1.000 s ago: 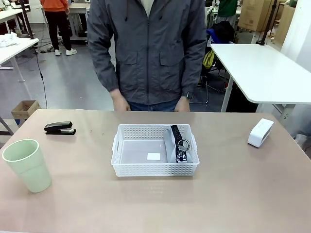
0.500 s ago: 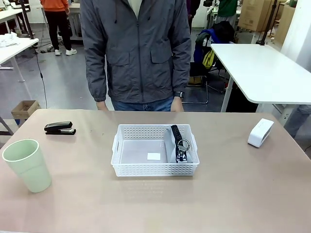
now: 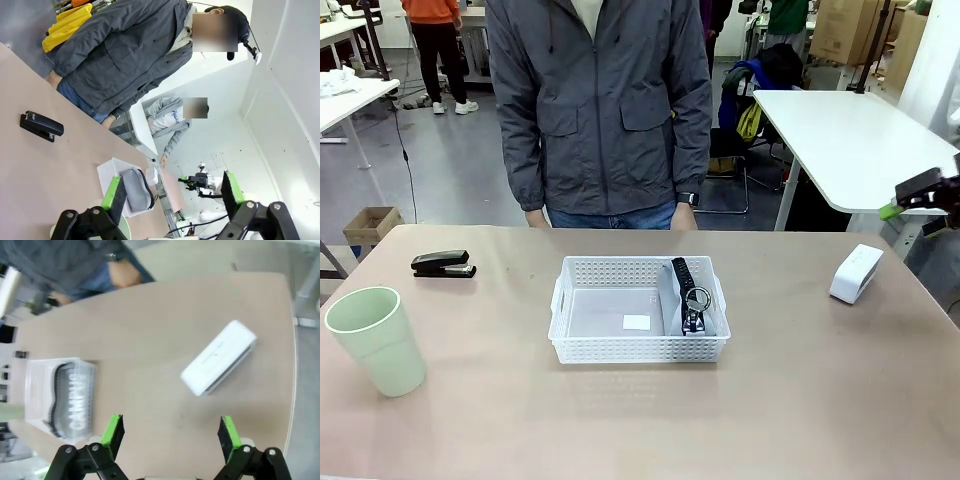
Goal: Efficiently arrange items inside the basket to fit them all.
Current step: Pick up the Digital clock and place it inside the Organizing basket.
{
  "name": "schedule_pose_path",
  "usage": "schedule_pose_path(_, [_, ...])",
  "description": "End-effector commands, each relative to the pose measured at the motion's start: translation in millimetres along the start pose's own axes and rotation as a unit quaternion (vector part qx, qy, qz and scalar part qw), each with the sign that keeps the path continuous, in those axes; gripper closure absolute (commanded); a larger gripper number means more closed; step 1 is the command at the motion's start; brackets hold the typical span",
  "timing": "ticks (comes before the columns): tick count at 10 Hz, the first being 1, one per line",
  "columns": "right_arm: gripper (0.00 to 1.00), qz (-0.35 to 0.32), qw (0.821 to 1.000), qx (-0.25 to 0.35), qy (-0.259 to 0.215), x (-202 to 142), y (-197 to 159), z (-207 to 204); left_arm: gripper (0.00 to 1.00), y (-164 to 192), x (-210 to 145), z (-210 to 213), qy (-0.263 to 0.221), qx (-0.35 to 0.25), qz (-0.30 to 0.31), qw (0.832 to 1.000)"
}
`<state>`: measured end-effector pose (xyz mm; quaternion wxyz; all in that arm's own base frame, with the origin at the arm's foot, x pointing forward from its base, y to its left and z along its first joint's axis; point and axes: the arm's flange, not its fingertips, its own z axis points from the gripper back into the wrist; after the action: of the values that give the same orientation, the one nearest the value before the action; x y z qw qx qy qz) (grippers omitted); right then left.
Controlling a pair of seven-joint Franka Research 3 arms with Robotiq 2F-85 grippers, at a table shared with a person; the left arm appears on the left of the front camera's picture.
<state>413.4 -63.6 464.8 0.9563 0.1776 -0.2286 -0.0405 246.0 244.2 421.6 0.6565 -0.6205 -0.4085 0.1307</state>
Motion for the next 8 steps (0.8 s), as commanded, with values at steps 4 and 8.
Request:
schedule_pose_path(4, [0.0, 0.085, 0.978, -0.186, 0.048, 17.6, 10.6, -69.2, 0.0, -2.5, 0.2, 1.4, -0.003, -0.008, -0.01, 1.0])
schedule_pose_path(8, [0.0, 0.103, 0.979, -0.168, 0.057, 9.7, 3.4, -78.0, 0.0, -2.5, 0.2, 1.4, -0.003, -0.008, -0.01, 1.0])
